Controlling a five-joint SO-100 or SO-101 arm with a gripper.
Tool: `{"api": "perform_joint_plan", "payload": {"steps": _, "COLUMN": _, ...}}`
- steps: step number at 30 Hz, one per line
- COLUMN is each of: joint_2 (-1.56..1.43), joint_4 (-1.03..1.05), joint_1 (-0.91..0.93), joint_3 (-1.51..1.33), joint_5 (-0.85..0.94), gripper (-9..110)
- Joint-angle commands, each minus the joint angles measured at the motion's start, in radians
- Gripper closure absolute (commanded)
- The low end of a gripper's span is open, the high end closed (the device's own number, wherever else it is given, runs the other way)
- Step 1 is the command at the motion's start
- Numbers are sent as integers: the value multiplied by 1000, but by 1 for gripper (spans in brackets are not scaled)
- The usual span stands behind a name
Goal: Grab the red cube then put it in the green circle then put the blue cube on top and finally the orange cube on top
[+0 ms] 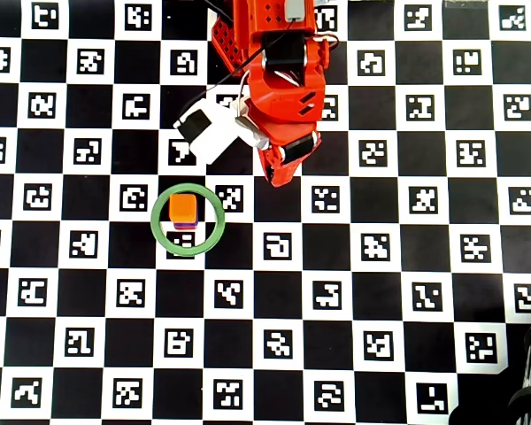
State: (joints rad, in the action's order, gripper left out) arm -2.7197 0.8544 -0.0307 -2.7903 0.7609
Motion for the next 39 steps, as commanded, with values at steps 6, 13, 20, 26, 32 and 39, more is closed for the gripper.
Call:
{"api": "perform_joint_plan", "payload": {"steps": 6, "joint_2": -255, "joint_4": -149, "joint_1": 9, "joint_3": -253, "joint_5": 474, "gripper": 107}}
{"api": "perform_joint_plan", "payload": {"steps": 13, "joint_2": -457, "joint_4": 0, "joint_1": 14, "joint_3": -390, "joint_5": 577, "gripper": 107}}
{"api": "perform_joint_plan", "payload": {"steps": 20, "joint_2": -541, "joint_4": 196, "joint_1": -14, "joint_3": -390, "joint_5": 555, "gripper": 107}}
{"api": "perform_joint_plan", "payload": {"steps": 26, "joint_2": -609, "joint_4": 273, "joint_1": 0, "joint_3": -390, "joint_5": 540, "gripper": 107}}
{"api": "perform_joint_plan", "payload": {"steps": 32, "joint_2": -640, "joint_4": 390, "joint_1": 15, "joint_3": -390, "joint_5": 727, "gripper": 107}}
{"api": "perform_joint_plan", "payload": {"steps": 39, "joint_2": -640, "joint_4": 505, "joint_1": 34, "joint_3": -390, "joint_5": 756, "gripper": 107}}
